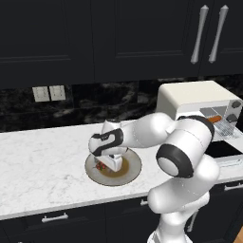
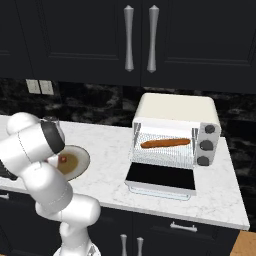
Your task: Pick up the kebab skewer and baguette bread, and place them inside the toaster oven. Close the toaster oven door and start by setting the timer.
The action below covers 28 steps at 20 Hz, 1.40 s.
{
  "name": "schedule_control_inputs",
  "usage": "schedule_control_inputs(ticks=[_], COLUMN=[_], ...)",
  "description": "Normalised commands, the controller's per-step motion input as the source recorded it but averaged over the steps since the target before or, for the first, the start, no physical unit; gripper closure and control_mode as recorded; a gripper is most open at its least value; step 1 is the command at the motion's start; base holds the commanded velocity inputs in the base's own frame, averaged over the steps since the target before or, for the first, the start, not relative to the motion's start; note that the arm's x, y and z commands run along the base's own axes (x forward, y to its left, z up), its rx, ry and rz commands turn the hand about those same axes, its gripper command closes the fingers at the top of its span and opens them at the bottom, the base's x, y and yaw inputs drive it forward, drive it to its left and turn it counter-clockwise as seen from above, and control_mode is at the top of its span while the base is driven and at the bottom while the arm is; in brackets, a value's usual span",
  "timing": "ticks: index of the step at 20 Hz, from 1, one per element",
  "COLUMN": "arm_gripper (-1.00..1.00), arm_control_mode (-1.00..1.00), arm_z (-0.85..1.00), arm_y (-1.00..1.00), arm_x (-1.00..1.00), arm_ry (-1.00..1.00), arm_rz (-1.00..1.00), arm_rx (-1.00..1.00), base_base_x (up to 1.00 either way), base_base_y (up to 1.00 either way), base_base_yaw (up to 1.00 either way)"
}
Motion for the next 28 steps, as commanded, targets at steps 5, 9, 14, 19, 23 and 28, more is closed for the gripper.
schedule_control_inputs(ticks=[5,9,14,19,23,28], arm_gripper=[-1.0,1.0,1.0,1.0,1.0,1.0], arm_control_mode=[-1.0,-1.0,-1.0,-1.0,-1.0,-1.0], arm_z=[-0.07,-0.12,-0.23,0.18,0.73,0.89], arm_y=[0.03,0.01,0.0,-0.1,-0.64,-0.98], arm_x=[0.0,-0.01,0.0,-0.28,-0.63,-0.73], arm_ry=[0.0,0.0,0.0,-0.03,-0.11,-0.17], arm_rz=[0.0,0.0,0.0,0.0,-0.01,0.0], arm_rx=[0.0,0.0,0.0,0.02,0.07,0.07], base_base_x=[0.0,0.0,0.0,0.0,0.0,0.0], base_base_y=[0.0,0.0,0.0,0.0,0.0,0.0], base_base_yaw=[0.0,0.0,0.0,0.0,0.0,0.0])
